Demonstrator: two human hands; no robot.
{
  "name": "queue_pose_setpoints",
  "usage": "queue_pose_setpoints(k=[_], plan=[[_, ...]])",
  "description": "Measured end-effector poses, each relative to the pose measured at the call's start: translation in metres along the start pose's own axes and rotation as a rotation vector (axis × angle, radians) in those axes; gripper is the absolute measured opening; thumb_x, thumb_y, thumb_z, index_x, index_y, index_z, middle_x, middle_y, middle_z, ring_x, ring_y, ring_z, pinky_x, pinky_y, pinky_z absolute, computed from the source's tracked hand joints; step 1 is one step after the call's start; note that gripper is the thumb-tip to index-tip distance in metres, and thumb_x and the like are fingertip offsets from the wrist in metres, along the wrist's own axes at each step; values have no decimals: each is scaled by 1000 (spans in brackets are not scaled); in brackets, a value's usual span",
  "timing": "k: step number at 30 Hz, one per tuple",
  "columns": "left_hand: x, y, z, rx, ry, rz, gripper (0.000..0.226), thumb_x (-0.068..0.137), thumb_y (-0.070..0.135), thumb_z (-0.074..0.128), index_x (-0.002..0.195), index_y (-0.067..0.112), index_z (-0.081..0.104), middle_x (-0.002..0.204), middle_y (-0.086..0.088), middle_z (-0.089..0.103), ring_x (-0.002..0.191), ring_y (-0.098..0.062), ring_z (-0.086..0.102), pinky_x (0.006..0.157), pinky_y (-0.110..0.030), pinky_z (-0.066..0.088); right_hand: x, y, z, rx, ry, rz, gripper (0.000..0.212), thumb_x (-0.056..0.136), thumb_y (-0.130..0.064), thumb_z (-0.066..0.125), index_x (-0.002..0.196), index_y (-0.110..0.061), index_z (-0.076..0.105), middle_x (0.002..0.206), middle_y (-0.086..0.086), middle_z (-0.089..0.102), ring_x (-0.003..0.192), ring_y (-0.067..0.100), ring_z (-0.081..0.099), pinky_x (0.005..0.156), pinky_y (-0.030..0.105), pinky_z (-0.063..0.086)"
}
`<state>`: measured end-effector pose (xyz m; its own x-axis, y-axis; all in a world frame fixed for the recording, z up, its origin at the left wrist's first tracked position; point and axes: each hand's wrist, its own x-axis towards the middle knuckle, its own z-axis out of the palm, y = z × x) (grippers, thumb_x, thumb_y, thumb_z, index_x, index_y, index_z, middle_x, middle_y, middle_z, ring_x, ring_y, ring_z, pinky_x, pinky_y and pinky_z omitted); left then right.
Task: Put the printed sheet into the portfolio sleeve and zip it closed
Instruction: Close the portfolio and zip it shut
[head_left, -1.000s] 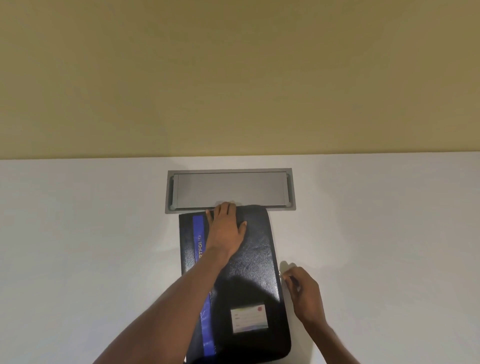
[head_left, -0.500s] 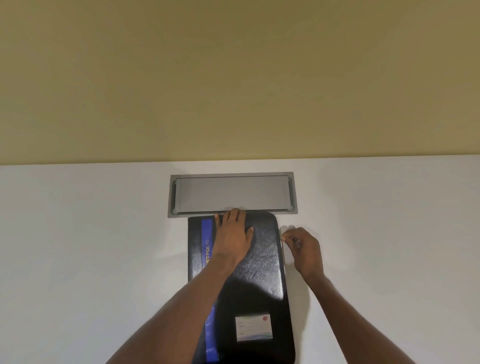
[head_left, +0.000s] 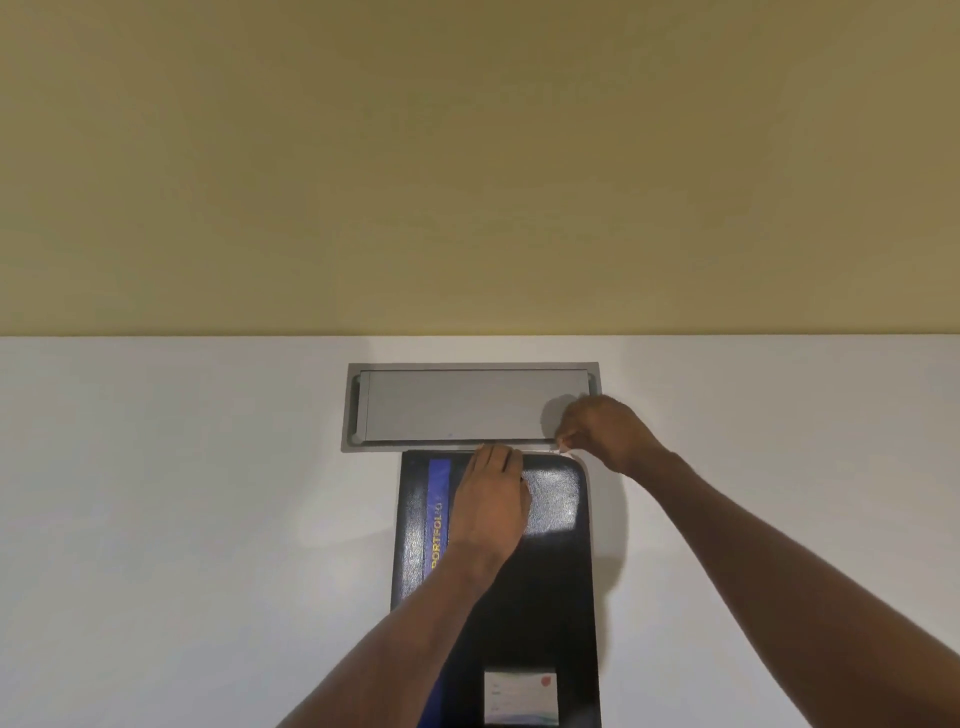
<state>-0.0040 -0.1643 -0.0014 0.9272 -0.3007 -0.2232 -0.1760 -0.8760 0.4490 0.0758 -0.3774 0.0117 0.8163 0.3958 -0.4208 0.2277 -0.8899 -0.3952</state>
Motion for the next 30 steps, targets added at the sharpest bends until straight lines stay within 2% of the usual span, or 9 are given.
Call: queue_pose_setpoints(k=[3,7,11,13,16,22,26,28,30], plan=[[1,-2,-3,-5,7,-7,36,100,19,57,133,6,66,130,-9,65,124,-27,57,111,-38,44,22,-13,-14,-63,-105,-40,11,90,-19,74,90,-26,82,102,-5,76,97,20,67,76,26,41],[0,-7,-6,-17,38,-10,33,96,16,60,126,5,69,124,-9,68,118,-29,60,105,-40,49,43,-29,-23,-121,-237,-58,14,88,-15,72,90,-25,82,100,-6,76,96,16,67,81,30,51],[-2,-6,-6,-41,91,22,33,91,16,65,122,7,72,115,-6,70,110,-26,62,99,-39,52,61,-43,-20,-71,-277,-27,12,88,-15,74,92,-25,80,94,-12,76,92,9,66,70,20,39],[-3,-5,-4,-50,118,33,34,89,15,68,122,6,73,114,-6,71,108,-26,65,97,-39,55,69,-52,-18,-48,-284,-47,14,88,-13,74,93,-24,81,96,-9,78,92,9,68,75,23,43],[-6,-5,-1,-59,151,33,36,91,16,69,125,5,72,122,-9,71,114,-27,65,101,-39,54,79,-66,-15,-36,-287,-72,17,86,-9,74,89,-25,81,96,-4,78,89,14,69,79,29,52],[-9,-7,1,-71,213,90,37,92,15,68,127,5,71,127,-10,70,121,-27,64,112,-38,50,100,-100,-13,30,-312,-128,18,84,-5,73,79,-20,80,81,-4,79,77,14,72,80,31,58],[-9,-4,-1,-74,222,108,42,96,22,48,129,7,69,129,-8,69,124,-25,61,115,-37,47,112,-127,-11,77,-298,-182,25,84,-3,71,71,-24,76,70,-8,73,64,8,65,76,31,56],[-8,-4,0,-86,207,112,43,99,26,43,132,9,66,132,-6,67,127,-23,58,117,-36,43,117,-139,-8,107,-295,-164,29,83,0,69,67,-24,73,72,-3,76,66,14,67,77,33,57],[-5,-4,0,-98,184,119,36,101,24,49,129,9,67,128,-6,68,125,-22,60,117,-35,43,121,-148,-4,168,-293,-121,27,83,3,68,68,-19,74,76,4,78,74,22,73,79,35,57]])
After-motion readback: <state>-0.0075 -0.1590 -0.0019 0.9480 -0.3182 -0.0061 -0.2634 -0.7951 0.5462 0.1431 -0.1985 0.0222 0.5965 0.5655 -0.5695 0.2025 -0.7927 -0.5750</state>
